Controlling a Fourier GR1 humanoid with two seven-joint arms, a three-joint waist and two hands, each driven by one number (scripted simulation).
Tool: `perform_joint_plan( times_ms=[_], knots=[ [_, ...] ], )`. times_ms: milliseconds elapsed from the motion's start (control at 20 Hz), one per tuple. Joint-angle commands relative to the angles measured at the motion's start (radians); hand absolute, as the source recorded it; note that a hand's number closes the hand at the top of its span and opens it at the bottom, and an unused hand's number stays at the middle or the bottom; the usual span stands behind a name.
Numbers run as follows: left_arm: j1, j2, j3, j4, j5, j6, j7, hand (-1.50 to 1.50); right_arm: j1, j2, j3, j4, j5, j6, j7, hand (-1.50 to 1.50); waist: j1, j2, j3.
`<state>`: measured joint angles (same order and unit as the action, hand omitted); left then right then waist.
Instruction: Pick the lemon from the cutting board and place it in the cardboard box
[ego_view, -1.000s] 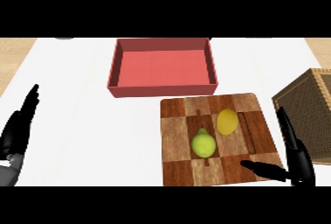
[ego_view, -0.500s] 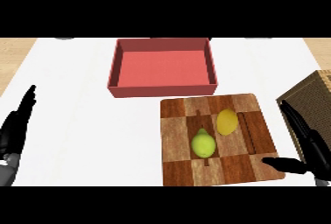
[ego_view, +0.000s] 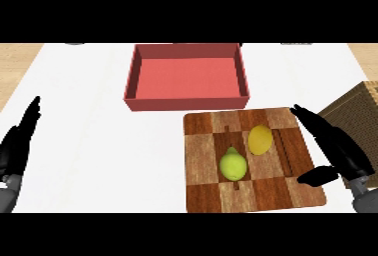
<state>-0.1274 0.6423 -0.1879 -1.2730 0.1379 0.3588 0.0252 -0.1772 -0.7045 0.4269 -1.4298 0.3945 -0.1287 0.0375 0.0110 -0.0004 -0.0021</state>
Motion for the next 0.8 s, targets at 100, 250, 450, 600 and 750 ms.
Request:
perform_joint_plan(
  times_ms=[100, 250, 450, 600, 750],
  knots=[
    [-0.043, -0.025, 0.043, 0.052, -0.023, -0.036, 0.008, 0.0, -0.123, 0.065, 0.01, -0.013, 0.034, 0.199, 0.201, -1.5, -0.008, 0.001, 0.001],
    [0.029, -0.029, 0.038, -0.088, -0.057, -0.025, 0.078, 0.0, -0.113, 0.076, -0.017, 0.008, 0.099, 0.217, 0.203, -1.5, -0.005, -0.001, 0.002],
    [0.003, -0.085, 0.098, 0.014, -0.1, -0.067, 0.005, 0.0, -0.116, 0.159, -0.052, 0.012, 0.174, 0.254, 0.197, -1.5, -0.01, 0.0, 0.002],
    [0.09, -0.092, 0.09, -0.086, -0.134, -0.038, 0.025, 0.0, -0.157, 0.207, -0.062, 0.114, 0.21, 0.259, 0.172, -1.5, -0.005, 0.0, 0.002],
    [0.069, -0.107, 0.126, -0.095, -0.152, -0.079, 0.056, 0.0, -0.14, 0.265, -0.082, 0.116, 0.262, 0.258, 0.166, -1.5, -0.006, 0.0, 0.002]
  ],
)
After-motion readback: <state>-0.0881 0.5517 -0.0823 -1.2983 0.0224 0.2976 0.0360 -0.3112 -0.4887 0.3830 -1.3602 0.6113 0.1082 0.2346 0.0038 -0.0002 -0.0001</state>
